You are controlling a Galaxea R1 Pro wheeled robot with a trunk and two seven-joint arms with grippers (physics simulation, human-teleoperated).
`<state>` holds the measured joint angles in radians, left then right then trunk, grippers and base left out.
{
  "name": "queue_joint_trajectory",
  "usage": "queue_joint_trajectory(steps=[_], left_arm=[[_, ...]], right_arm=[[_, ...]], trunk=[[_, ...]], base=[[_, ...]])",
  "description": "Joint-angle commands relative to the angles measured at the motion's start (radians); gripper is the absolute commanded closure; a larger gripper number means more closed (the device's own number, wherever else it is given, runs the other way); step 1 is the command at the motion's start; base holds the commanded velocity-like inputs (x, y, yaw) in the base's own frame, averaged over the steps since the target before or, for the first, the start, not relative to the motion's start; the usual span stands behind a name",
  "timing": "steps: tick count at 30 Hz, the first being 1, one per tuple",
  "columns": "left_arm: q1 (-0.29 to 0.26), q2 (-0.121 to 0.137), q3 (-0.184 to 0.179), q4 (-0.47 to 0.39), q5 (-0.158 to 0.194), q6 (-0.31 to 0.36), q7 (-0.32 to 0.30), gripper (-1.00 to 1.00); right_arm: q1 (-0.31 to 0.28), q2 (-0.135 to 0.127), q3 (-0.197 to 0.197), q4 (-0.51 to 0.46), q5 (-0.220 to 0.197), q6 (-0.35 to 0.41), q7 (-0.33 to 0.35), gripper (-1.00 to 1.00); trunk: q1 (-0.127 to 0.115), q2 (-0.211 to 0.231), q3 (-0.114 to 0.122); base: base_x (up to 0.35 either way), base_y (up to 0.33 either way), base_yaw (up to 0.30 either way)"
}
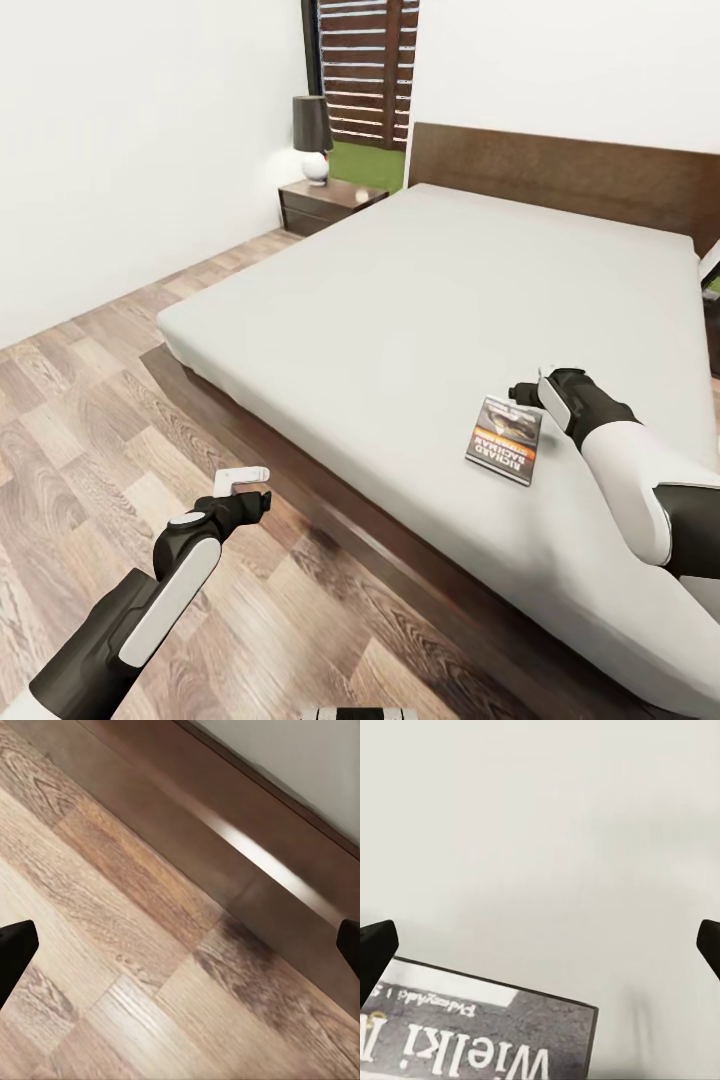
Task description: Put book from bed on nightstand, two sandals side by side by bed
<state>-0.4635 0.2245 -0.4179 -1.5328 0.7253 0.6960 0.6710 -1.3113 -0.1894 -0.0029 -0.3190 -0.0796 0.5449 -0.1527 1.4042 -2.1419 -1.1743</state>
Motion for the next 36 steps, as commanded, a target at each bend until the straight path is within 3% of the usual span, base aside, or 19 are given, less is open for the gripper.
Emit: queue_joint_trajectory(steps=[1,28,32,36], left_arm=[[-0.001,0.001,-0.002,-0.001,0.009,0.000,0.010,-1.00],[0.000,0.001,-0.003,-0.001,0.009,0.000,0.011,-1.00],[-0.001,0.001,-0.003,-0.001,0.009,0.000,0.011,-1.00],[-0.001,0.001,-0.004,-0.001,0.009,0.000,0.011,-1.00]], right_arm=[[0.000,0.000,0.000,-0.002,-0.009,0.004,-0.006,-1.00],[0.000,-0.002,0.001,-0.002,-0.009,0.001,-0.002,-1.00],[0.000,-0.002,0.001,-0.002,-0.009,0.001,-0.002,-1.00],[0.000,-0.003,0.001,-0.002,-0.009,0.001,-0.002,-1.00]], trunk=[[0.000,0.000,-0.001],[0.008,-0.014,-0.007],[0.023,-0.042,-0.020],[0.023,-0.042,-0.020]], base=[[0.000,0.000,0.000],[0.000,0.000,0.000],[0.000,0.000,0.000],[0.000,0.000,0.000]])
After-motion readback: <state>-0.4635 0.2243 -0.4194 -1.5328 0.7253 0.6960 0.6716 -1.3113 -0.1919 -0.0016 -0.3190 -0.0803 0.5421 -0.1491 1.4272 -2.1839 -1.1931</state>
